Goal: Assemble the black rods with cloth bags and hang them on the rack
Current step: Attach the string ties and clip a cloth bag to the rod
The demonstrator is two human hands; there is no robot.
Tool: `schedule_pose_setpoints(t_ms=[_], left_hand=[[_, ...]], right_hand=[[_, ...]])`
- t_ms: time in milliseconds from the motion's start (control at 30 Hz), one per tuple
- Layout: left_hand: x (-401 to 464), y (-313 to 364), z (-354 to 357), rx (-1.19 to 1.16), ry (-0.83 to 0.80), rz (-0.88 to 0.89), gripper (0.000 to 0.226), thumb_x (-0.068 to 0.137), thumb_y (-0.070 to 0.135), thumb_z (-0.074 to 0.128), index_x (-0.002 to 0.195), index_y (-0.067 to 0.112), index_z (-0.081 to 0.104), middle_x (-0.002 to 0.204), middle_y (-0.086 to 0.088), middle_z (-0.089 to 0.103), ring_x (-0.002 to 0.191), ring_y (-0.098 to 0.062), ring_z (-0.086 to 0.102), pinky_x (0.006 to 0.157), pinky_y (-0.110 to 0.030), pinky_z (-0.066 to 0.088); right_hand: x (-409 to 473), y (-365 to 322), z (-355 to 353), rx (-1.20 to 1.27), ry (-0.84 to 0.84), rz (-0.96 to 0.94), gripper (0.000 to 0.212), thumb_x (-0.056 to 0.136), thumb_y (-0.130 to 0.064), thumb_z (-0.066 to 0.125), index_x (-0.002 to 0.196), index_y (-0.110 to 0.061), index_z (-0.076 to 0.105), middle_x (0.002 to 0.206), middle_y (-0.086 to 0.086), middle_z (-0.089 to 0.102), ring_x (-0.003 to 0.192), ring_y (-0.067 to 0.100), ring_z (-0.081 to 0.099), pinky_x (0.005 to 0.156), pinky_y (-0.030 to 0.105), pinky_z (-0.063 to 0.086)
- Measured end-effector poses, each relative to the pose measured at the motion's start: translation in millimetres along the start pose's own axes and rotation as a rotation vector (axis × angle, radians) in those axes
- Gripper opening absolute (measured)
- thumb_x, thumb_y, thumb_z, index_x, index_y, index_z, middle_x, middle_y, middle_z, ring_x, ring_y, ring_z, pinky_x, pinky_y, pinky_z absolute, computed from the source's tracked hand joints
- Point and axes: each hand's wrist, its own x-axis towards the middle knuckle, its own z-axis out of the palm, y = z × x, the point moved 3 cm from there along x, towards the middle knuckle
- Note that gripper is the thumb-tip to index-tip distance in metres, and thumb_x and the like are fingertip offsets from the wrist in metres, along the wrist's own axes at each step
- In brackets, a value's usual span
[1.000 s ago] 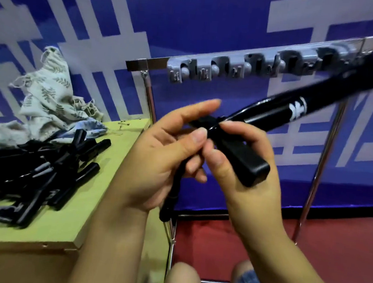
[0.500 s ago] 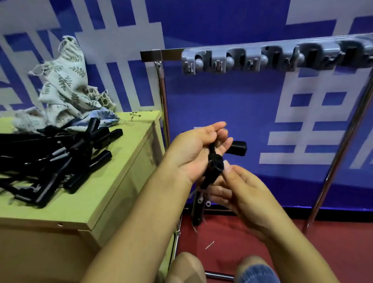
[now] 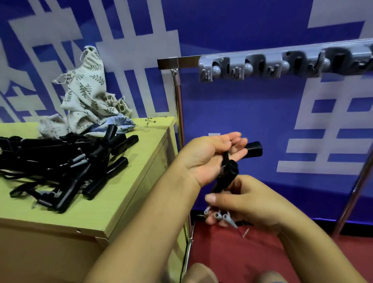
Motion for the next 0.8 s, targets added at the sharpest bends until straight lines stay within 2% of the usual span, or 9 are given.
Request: schedule_pose_setpoints(t_ms=[133,233,300,433,533,600,633,700,800], left_hand=[[5.2,5.9,-1.4,0.045,-0.016,0.016,0.028,0.095,-0.012,0.027,0.094,-0.009,0.055,0.091,-0.017,0.056,0.081,-0.021,0.06,0.093,-0.043,0.045],[9.8,7.8,-2.0,0.156,-0.044,-0.012,0.026,0.096,-0.008,0.031,0.094,-0.006,0.057,0.088,-0.015,0.057,0.078,-0.019,0.063,0.081,-0.034,0.055],[13.8,9.0,-4.6,0.209,-0.083,-0.048,0.025,0.097,-0.004,0.033,0.094,-0.004,0.057,0.086,-0.015,0.059,0.075,-0.019,0.065,0.073,-0.03,0.057],[30.3,28.5,-28.0,0.463,-0.096,-0.053,0.02,0.097,0.01,0.042,0.108,0.001,0.057,0.089,-0.017,0.062,0.076,-0.023,0.065,0.069,-0.029,0.057],[47.4,43.2,-52.4,0.703,-0.115,-0.154,0.018,0.094,0.018,0.048,0.106,0.007,0.056,0.083,-0.015,0.054,0.066,-0.021,0.055,0.054,-0.023,0.053],[60.9,58.5,-66.0,0.886,-0.11,-0.195,0.018,0.094,0.022,0.048,0.102,0.009,0.057,0.075,-0.008,0.058,0.059,-0.015,0.061,0.053,-0.019,0.052],[72.1,74.4,-74.1,0.969,-0.028,-0.156,0.02,0.097,0.025,0.047,0.101,0.009,0.058,0.071,-0.005,0.063,0.057,-0.012,0.064,0.054,-0.019,0.053],[90.2,119.8,-96.6,1.085,0.264,0.035,0.02,0.099,0.021,0.044,0.101,0.008,0.058,0.068,-0.006,0.065,0.052,-0.009,0.063,0.054,-0.021,0.051],[130.0,192.0,-141.0,1.239,0.652,0.212,0.019,0.098,0.007,0.043,0.109,-0.001,0.057,0.074,-0.01,0.062,0.06,-0.017,0.059,0.06,-0.027,0.05]], right_hand=[[6.2,-1.6,-0.5,-0.039,-0.068,0.04,0.018,0.083,-0.01,0.062,0.083,0.008,0.062,0.069,0.016,0.069,0.065,0.018,0.07,0.056,0.02,0.053],[13.8,-2.7,-0.6,-0.031,-0.075,-0.004,0.017,0.076,-0.02,0.064,0.078,-0.003,0.063,0.068,0.008,0.067,0.06,0.014,0.065,0.054,0.019,0.05],[18.4,-4.1,0.8,-0.09,-0.094,-0.043,0.018,0.08,-0.028,0.063,0.076,-0.01,0.06,0.065,0.003,0.064,0.053,0.009,0.056,0.048,0.016,0.042],[37.4,-10.7,-0.3,-0.113,-0.057,-0.131,0.02,0.082,-0.036,0.054,0.066,-0.026,0.06,0.058,-0.006,0.052,0.055,0.008,0.038,0.046,0.013,0.029],[56.9,-27.1,-9.0,0.015,0.027,-0.243,0.017,0.084,-0.032,0.055,0.074,-0.019,0.058,0.057,-0.005,0.048,0.049,0.003,0.038,0.045,0.013,0.029],[74.2,-34.0,-19.7,0.094,0.101,-0.301,0.018,0.089,-0.027,0.055,0.083,-0.009,0.055,0.058,-0.002,0.047,0.048,0.002,0.039,0.046,0.014,0.027],[85.8,-35.1,-25.7,0.121,0.121,-0.315,0.018,0.09,-0.025,0.051,0.083,-0.009,0.055,0.06,-0.001,0.046,0.049,0.004,0.036,0.046,0.016,0.027],[102.5,-35.5,-29.3,0.148,0.16,-0.333,0.022,0.095,-0.021,0.044,0.077,-0.013,0.054,0.061,-0.002,0.047,0.05,0.009,0.032,0.046,0.016,0.03],[124.8,-27.1,-37.9,0.086,0.255,-0.362,0.027,0.095,-0.022,0.043,0.073,-0.021,0.058,0.062,-0.007,0.053,0.052,0.007,0.039,0.051,0.014,0.037]])
